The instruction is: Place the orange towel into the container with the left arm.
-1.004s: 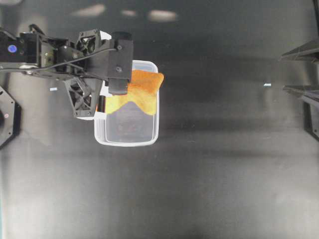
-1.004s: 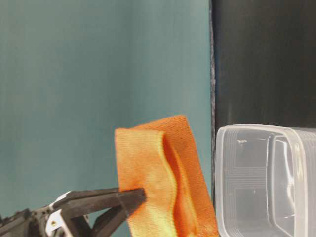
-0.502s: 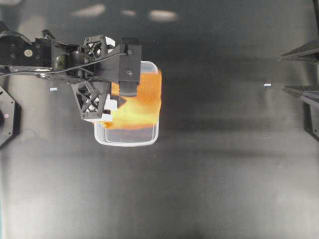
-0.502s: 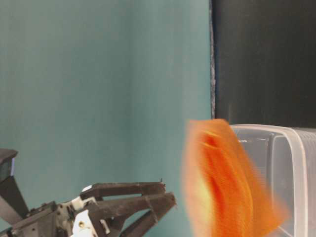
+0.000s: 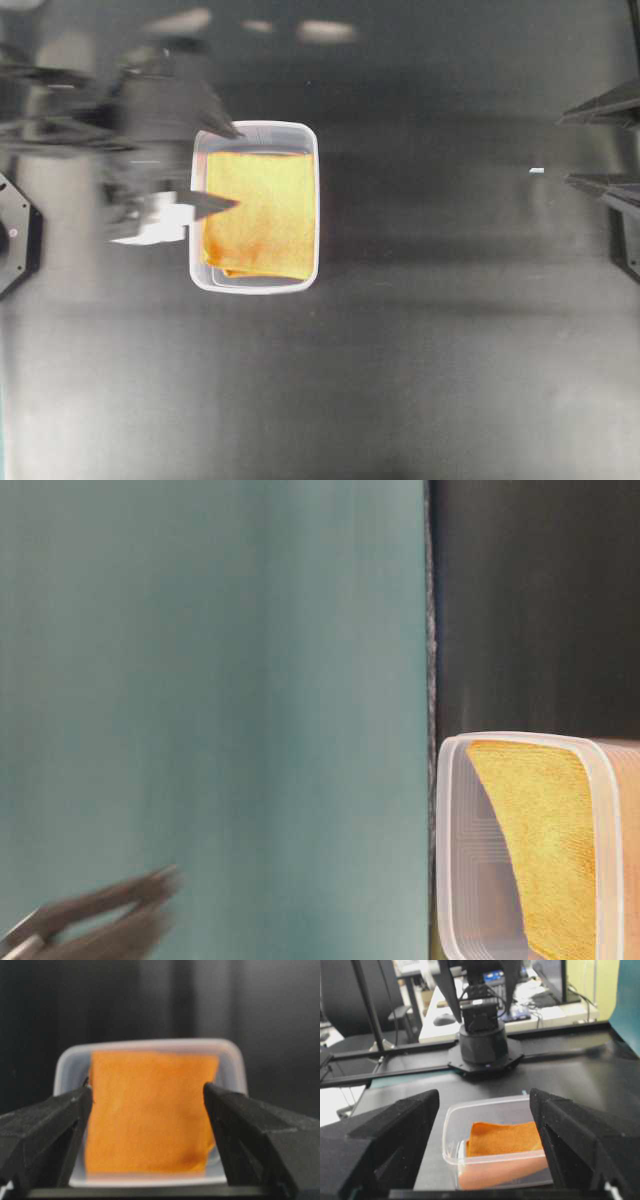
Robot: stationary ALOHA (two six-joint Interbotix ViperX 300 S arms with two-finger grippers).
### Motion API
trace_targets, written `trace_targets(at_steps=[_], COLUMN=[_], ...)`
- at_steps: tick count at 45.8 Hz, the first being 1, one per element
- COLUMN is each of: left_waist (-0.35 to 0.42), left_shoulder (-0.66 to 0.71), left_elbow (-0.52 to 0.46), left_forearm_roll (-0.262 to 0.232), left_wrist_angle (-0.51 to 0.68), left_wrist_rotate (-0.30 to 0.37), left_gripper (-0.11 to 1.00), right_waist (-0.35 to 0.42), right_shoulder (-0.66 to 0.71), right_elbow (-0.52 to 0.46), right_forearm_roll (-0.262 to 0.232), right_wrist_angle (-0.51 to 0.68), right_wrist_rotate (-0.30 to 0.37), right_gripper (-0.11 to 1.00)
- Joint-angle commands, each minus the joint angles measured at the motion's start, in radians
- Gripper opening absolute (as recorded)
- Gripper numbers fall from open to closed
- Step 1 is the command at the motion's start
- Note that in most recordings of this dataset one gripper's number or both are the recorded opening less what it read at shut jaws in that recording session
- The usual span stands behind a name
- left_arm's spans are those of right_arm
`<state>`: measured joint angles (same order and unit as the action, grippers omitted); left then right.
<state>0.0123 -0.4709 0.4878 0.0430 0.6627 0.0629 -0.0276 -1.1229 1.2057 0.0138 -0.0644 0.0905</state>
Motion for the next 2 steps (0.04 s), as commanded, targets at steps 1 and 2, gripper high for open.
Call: trace_targets(at_steps=[1,2], left_waist=[-0.021,-0.026], left_shoulder=[-0.121,-0.141], left_elbow=[0.049,0.066], left_forearm_roll=[0.003,0.003], left_wrist_angle=[-0.066,-0.074], left_wrist_rotate=[-0.002,-0.002], left_gripper=[0.85,0.85], right_waist=[-0.003,-0.003], right_shoulder=[0.005,0.005], right_elbow=[-0.002,-0.002], right_forearm_roll=[0.003,0.003], right_wrist_angle=[-0.005,-0.006], right_wrist_rotate=[0.0,0.0], right_gripper=[0.72,0.72])
